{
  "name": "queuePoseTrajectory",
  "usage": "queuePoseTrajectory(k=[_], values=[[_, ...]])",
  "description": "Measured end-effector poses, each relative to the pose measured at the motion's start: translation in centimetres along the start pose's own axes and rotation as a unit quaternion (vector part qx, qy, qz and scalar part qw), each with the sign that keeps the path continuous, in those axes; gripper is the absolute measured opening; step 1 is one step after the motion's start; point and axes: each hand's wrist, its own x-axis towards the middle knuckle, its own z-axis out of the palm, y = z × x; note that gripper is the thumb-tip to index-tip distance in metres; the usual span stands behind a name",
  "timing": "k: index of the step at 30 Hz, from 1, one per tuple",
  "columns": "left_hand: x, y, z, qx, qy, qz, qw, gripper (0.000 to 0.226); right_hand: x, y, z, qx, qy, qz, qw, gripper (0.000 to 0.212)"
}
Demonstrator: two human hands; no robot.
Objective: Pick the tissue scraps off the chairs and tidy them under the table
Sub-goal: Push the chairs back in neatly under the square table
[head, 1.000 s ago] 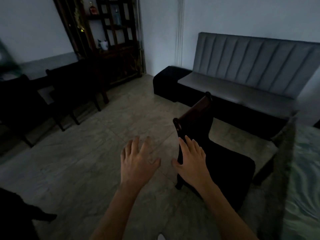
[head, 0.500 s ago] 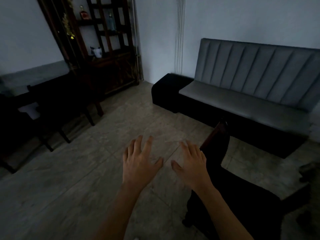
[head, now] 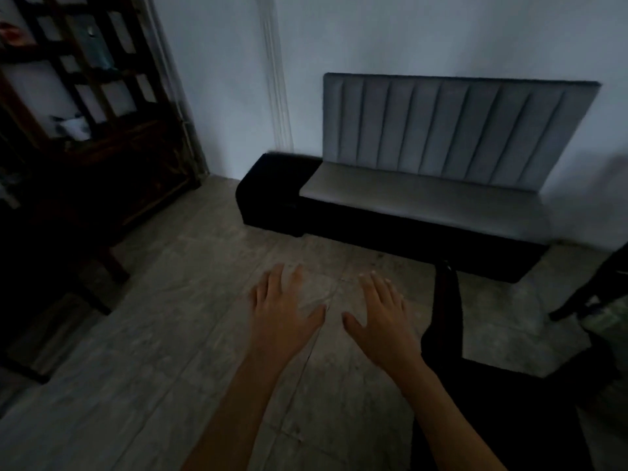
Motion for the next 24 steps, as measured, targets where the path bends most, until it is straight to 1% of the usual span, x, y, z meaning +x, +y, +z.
queuePoseTrajectory(k=[3, 6, 10, 14, 19, 24], values=[[4.6, 0.1, 1.7, -0.033, -0.010, 0.039, 0.999, 0.082, 3.2, 1.0, 0.1, -0.003, 0.016, 0.043, 0.999, 0.080], [9.1, 1.2, 4.1, -0.034, -0.021, 0.091, 0.995, 0.085, 6.0, 2.9, -0.1, -0.007, 0.041, 0.094, 0.995, 0.080], [14.9, 4.0, 7.8, -0.049, -0.046, 0.149, 0.987, 0.087, 9.5, 6.2, -0.4, -0.022, 0.080, 0.153, 0.985, 0.079], [19.8, 7.7, 11.3, -0.073, -0.073, 0.204, 0.974, 0.085, 12.4, 10.0, -0.7, -0.012, 0.110, 0.208, 0.972, 0.080], [23.8, 13.2, 15.2, -0.104, -0.123, 0.266, 0.950, 0.085, 14.0, 14.4, -1.7, 0.011, 0.151, 0.300, 0.942, 0.079], [25.9, 19.4, 18.3, -0.117, -0.154, 0.351, 0.916, 0.083, 12.8, 17.6, -3.6, -0.013, 0.188, 0.397, 0.898, 0.076]])
